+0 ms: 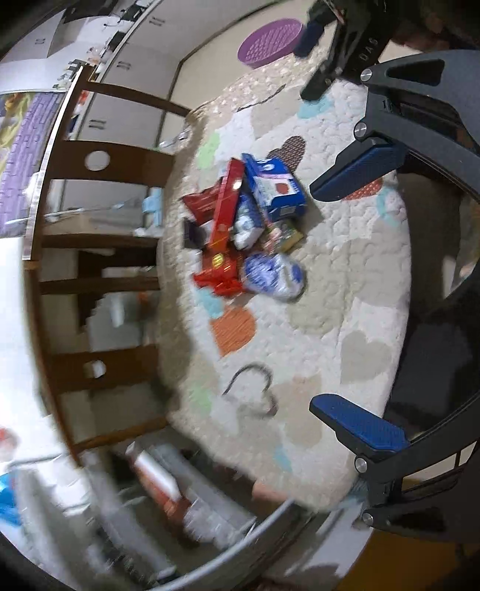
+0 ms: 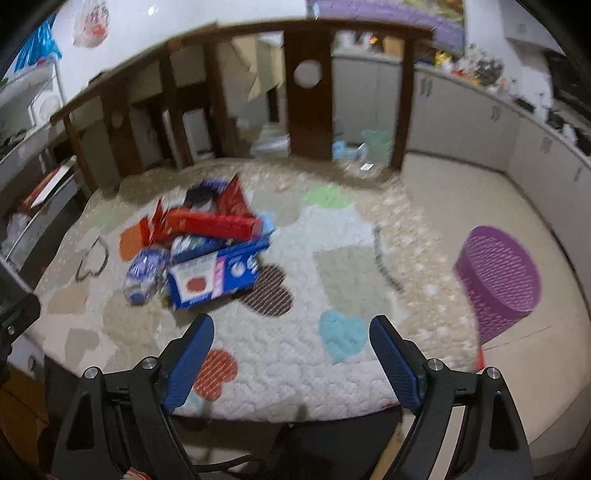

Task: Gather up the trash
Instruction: 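Move both grippers toward the trash pile on the mattress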

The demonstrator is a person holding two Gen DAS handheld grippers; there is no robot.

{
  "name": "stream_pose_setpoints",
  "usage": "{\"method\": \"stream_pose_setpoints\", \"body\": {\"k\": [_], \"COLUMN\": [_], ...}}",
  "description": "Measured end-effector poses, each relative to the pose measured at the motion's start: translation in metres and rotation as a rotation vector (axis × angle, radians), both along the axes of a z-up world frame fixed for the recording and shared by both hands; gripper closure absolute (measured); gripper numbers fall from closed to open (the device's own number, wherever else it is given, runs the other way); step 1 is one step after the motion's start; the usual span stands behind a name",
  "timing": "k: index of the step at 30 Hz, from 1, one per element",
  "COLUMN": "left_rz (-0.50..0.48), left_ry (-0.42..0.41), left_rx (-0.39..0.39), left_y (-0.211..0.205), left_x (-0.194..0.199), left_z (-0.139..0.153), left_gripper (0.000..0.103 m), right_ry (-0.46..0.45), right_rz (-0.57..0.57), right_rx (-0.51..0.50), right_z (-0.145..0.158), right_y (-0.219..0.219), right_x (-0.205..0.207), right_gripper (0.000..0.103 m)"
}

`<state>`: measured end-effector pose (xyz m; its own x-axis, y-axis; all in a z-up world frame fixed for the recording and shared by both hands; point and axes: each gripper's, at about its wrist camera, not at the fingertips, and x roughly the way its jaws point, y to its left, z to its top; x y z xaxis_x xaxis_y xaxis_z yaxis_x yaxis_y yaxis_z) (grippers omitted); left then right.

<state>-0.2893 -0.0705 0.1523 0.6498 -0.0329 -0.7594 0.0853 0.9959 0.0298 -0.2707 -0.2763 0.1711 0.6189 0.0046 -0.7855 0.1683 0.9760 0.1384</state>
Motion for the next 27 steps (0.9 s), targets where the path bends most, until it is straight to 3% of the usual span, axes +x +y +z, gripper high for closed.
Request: {"method": "stream_pose_setpoints", "body": {"k": [4,8,14,20,27], "left_rz": [0.0,-0.018,-0.068,-0.075,-0.039], "left_ry": [0.089,0.134,0.197,0.236,0.19], "left_rx": [-0.03,0.001,-0.002,-0.04,-0.058], "left_y": [0.007,0.001,-0.017,-0.029,-0.03], "left_x": [0.043,0.081,0.123,0.158,0.199], "left_z": [-0.039,-0.071,-0.102,-0.117,-0.112], "left_gripper": [0.0,0.003,0.011,0.017,0.017], "right_ry": [0.073,0.115,0.172,0.152,0.144], "right_rz": [0.093,0.175,0.238,0.221,0.115], "right_rx": [0.064,0.108,0.191,0.202,0.162], "right_z": [-0.031,-0.057,-0.08,-0.077,-0.075], "right_y": [0.008,0.02,0.035,0.031,0.004], "right_x": [0.029,0.061,0.106,0.141,0.185], "right_gripper": [0.024,0.034,0.035,0.035,0.035]}}
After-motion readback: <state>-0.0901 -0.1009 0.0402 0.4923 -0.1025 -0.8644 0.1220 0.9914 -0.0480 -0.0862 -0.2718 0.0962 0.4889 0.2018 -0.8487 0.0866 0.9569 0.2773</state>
